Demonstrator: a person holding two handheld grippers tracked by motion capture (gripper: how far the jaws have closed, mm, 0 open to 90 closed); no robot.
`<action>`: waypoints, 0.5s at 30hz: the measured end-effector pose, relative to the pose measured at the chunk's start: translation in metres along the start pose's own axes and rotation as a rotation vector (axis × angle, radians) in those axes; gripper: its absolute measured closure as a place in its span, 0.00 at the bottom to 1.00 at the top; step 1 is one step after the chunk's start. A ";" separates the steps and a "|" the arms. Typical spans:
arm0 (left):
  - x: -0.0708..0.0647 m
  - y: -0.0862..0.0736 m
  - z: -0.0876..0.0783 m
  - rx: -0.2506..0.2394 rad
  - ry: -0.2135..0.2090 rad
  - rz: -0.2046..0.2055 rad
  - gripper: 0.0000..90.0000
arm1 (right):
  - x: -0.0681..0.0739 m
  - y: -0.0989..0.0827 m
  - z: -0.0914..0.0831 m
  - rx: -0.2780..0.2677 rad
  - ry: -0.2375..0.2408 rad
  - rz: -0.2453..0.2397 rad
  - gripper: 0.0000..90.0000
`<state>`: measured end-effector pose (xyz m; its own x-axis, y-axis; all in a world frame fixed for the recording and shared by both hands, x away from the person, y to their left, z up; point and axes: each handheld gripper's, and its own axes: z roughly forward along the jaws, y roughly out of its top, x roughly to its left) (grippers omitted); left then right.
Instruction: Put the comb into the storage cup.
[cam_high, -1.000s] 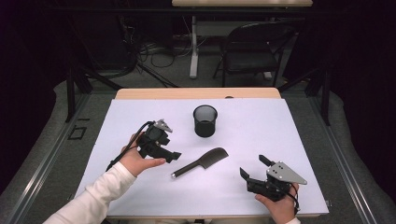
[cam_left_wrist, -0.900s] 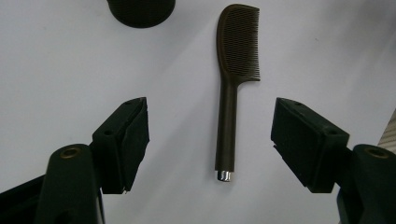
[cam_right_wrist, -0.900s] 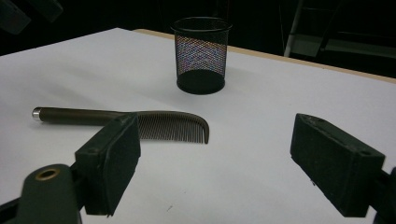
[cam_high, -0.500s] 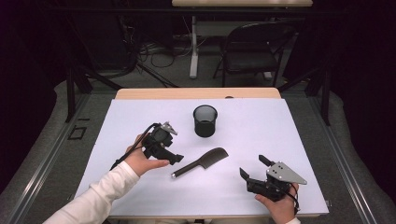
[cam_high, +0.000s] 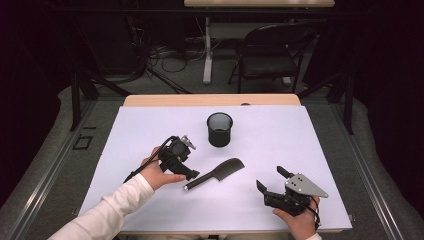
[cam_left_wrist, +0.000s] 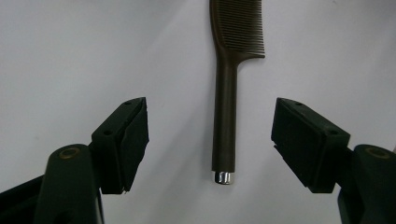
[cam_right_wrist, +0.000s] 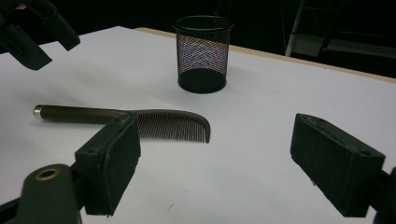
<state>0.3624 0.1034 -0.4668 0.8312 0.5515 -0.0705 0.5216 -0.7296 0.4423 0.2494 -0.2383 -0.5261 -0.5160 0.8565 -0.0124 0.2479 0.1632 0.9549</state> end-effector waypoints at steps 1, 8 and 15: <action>-0.001 0.000 0.002 0.003 0.004 0.001 0.31 | 0.000 0.000 0.000 -0.002 0.001 0.000 0.18; -0.003 0.003 0.009 0.039 0.000 0.019 0.31 | 0.001 0.000 0.000 -0.002 0.004 -0.002 0.18; -0.006 0.004 0.014 0.057 0.001 0.030 0.31 | 0.001 0.000 0.000 -0.004 0.004 -0.002 0.18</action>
<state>0.3627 0.0915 -0.4771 0.8467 0.5290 -0.0571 0.5062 -0.7677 0.3930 0.2494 -0.2375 -0.5264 -0.5196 0.8543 -0.0136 0.2431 0.1631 0.9562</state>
